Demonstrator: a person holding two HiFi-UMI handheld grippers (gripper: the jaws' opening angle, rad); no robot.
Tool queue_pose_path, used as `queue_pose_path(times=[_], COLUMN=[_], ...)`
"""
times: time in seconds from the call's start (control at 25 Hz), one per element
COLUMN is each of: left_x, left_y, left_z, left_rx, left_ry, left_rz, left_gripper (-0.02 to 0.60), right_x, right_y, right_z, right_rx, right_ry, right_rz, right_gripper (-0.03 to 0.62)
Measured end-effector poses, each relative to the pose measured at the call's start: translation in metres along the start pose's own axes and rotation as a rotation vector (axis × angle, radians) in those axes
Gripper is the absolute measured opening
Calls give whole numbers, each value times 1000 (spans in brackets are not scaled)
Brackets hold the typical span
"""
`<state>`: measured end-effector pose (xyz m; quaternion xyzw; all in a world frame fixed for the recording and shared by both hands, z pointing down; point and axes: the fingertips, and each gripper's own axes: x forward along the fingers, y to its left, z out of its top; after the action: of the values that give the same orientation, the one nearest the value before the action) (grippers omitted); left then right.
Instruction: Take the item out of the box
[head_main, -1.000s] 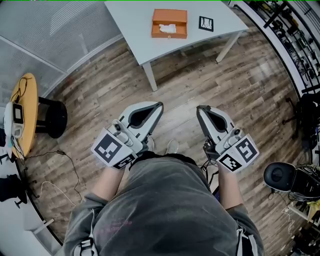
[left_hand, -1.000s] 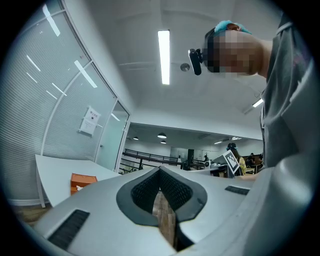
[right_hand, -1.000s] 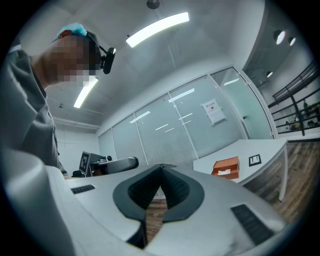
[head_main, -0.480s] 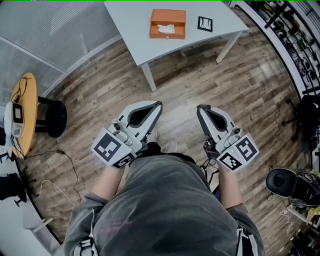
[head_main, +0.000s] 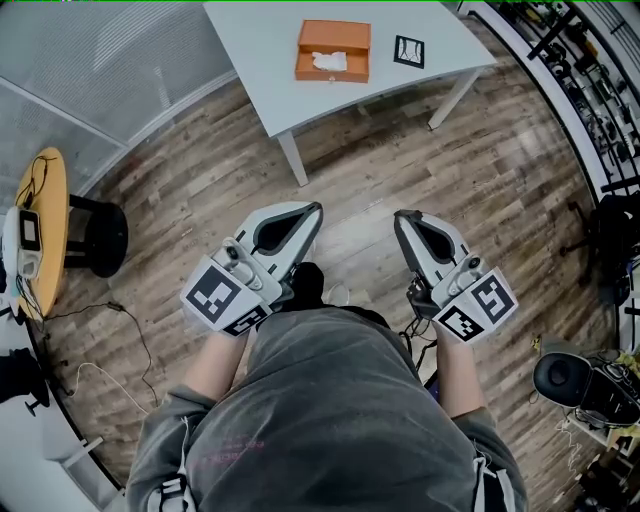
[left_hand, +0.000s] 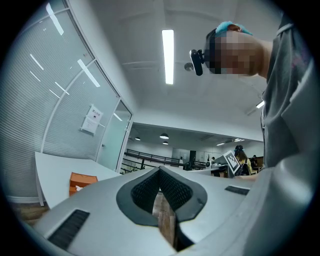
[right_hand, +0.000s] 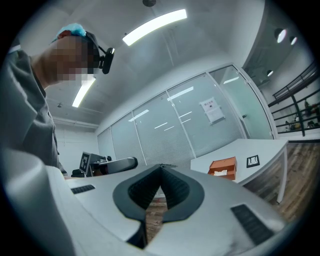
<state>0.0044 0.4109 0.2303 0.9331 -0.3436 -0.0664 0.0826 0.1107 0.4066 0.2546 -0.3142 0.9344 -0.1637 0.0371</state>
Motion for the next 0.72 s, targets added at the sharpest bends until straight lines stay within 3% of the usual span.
queue_pose_path(times=[0.72], left_x=[41], left_y=[114], left_z=[-3], left_rx=[-32], left_ry=[43], left_rz=[-3], left_gripper=[11], right_x=[104], right_y=[-65], right_z=[2], right_rx=[48], right_ry=[37], right_rz=[0], right_gripper=[5])
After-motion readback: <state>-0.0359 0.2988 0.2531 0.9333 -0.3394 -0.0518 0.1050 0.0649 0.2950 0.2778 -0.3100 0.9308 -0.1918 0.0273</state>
